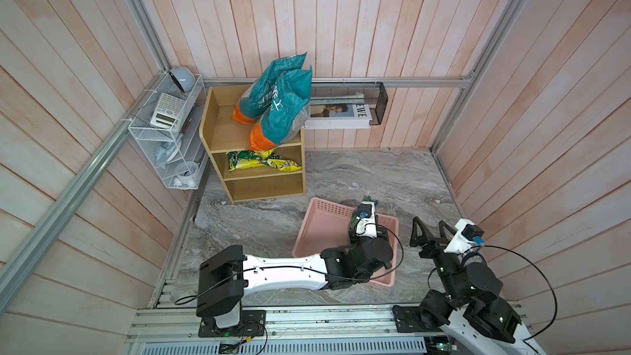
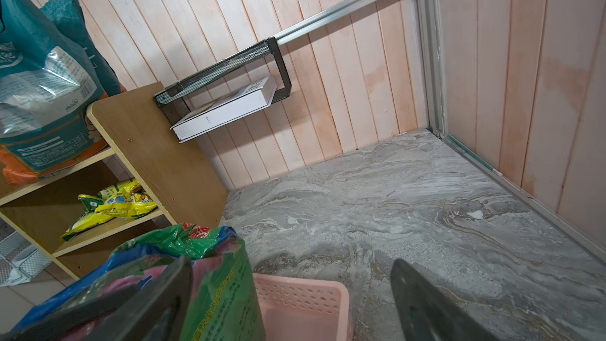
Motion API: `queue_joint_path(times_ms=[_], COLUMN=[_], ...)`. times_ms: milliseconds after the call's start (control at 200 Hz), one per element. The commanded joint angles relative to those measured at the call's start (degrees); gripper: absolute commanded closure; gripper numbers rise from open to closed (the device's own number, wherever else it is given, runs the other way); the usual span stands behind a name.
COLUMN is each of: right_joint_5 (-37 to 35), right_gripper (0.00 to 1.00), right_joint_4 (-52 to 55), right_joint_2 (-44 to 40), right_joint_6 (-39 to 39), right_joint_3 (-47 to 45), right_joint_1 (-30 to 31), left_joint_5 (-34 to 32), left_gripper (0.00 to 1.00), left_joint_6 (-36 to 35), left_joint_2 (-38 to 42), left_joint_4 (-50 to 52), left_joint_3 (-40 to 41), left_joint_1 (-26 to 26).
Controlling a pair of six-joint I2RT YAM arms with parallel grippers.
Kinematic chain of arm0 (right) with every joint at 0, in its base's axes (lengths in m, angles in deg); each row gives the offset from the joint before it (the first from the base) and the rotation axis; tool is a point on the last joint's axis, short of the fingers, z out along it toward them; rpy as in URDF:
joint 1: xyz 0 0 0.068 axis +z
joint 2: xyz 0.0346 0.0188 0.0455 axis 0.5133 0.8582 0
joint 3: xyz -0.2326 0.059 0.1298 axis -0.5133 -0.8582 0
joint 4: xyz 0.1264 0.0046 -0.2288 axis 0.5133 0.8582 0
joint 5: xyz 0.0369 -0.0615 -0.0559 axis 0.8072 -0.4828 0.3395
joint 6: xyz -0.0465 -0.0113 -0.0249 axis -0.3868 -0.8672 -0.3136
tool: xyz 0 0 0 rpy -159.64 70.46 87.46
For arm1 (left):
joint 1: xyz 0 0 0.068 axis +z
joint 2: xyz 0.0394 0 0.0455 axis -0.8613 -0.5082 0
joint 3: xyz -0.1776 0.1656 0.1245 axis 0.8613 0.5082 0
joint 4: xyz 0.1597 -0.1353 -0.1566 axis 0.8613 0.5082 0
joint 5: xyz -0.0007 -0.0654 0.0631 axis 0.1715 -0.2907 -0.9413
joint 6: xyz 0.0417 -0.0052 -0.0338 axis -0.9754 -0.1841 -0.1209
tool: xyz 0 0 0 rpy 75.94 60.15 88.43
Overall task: Take down the fertilizer bag from the shelf
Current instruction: Place the fertilizer bag in the storage box.
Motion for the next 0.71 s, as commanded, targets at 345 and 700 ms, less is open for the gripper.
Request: queue_joint_path(times_ms=[345,700], right_joint_5=[-5.76,-6.66], right_gripper=[0.02,0.02], right_joint_4=[2.11,2.96], right_joint_2=[5.11,0.26], right_joint_6=[0.72,0.81], right_joint_3=[3.09,2.4], right_joint_1=[0.1,0.1], left_joint_5=[5.5,9.2], left_gripper=[1.0,1.0], left_joint_6=[-8.26,-6.84], left_joint_2=[-3.34,-5.75], left_joint_4=[-17.6,-26.6], left_joint_3=[-4.54,1.35], left_joint_1=[-0.98,-1.06])
